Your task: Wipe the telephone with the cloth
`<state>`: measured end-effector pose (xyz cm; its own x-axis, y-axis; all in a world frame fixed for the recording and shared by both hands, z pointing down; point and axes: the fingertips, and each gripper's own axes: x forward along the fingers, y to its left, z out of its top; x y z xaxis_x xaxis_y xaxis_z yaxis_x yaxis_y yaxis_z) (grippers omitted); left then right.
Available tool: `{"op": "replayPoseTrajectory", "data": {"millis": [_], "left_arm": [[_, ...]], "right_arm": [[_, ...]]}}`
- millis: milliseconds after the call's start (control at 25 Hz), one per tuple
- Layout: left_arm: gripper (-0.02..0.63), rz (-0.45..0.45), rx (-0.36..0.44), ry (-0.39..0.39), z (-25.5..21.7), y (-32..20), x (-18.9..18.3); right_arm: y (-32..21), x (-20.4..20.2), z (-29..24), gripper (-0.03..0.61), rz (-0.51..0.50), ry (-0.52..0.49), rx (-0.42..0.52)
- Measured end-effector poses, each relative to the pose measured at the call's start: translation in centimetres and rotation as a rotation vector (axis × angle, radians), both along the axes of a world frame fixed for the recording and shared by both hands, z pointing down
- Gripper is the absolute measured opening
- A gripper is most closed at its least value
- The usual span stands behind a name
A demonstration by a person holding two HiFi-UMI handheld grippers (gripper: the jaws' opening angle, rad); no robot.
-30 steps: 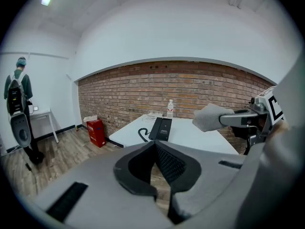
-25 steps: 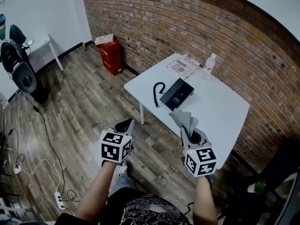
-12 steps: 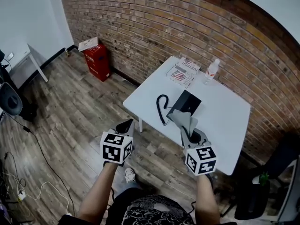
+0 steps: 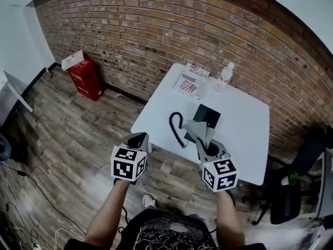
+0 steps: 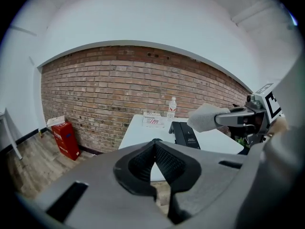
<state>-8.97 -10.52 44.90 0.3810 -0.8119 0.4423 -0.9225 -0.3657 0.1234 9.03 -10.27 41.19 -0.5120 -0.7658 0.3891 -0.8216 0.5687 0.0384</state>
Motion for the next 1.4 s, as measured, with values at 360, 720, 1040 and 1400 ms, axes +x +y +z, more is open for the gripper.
{"op": "replayPoseTrajectory", "data": {"millis": [360,720,1040,1400], "left_arm": [[0.006,0.125,-0.009,0.024,1.0,-2.0,0.0],[0.006,0.168,-0.012,0.024,1.5,-3.4,0.6],[0.006,0.157,-0.018,-0.01,2.4,-5.8,0.7],[0.006,0.123,-0.038,-0.009,3.3,-11.3,2.8]], "right_arm": [[-1.0,-0.4,-0.7,0.009,0.109,0.052,0.024],[-4.2,2.1,-0.9,0.009,0.18,0.062,0.032],[-8.9,4.0,0.5,0.009,0.192,0.083,0.04],[-15.5,6.8,2.4,0.009,0.192,0.095,0.012]]}}
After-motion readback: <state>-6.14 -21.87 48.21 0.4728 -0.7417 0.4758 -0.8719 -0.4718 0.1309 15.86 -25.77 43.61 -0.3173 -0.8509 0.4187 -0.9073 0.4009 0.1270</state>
